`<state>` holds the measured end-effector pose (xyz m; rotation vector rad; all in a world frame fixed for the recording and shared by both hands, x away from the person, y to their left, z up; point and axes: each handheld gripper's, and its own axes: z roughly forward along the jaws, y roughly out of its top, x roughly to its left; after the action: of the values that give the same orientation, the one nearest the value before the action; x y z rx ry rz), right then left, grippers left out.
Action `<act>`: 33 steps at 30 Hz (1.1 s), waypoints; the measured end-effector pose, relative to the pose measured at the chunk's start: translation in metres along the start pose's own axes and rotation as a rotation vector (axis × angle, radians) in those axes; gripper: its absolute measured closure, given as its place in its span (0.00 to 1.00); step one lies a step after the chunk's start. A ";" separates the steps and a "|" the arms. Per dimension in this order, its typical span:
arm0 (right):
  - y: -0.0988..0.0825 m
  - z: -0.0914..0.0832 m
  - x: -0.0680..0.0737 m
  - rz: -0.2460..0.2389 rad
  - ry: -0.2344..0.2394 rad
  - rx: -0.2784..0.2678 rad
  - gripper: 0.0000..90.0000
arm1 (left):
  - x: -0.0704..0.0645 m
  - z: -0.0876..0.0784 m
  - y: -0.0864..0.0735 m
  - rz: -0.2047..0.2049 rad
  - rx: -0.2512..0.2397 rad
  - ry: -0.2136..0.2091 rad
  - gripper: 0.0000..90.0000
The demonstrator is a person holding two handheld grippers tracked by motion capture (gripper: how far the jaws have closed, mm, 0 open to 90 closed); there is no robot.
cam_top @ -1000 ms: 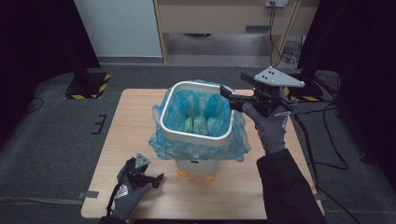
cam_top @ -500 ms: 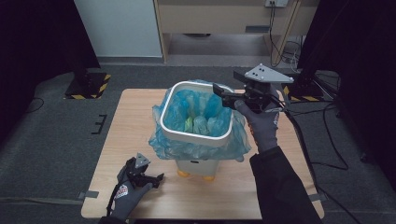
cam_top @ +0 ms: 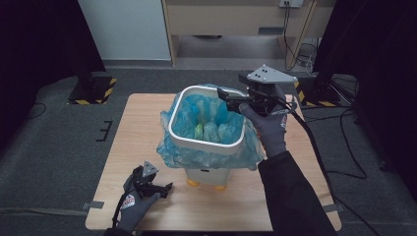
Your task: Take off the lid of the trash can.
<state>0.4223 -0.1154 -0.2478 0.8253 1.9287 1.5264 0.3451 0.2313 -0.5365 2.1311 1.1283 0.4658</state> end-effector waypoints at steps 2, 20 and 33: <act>-0.001 0.002 0.000 -0.007 -0.002 0.010 0.23 | 0.000 0.000 0.000 0.000 0.000 0.000 0.00; -0.013 0.013 -0.004 -0.005 0.002 0.078 0.31 | 0.000 0.000 0.000 0.000 -0.001 -0.001 0.00; -0.019 0.016 -0.004 -0.017 0.007 0.113 0.51 | 0.000 0.000 0.000 0.001 0.000 -0.002 0.00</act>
<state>0.4347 -0.1113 -0.2698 0.8496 2.0370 1.4234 0.3453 0.2312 -0.5365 2.1312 1.1265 0.4646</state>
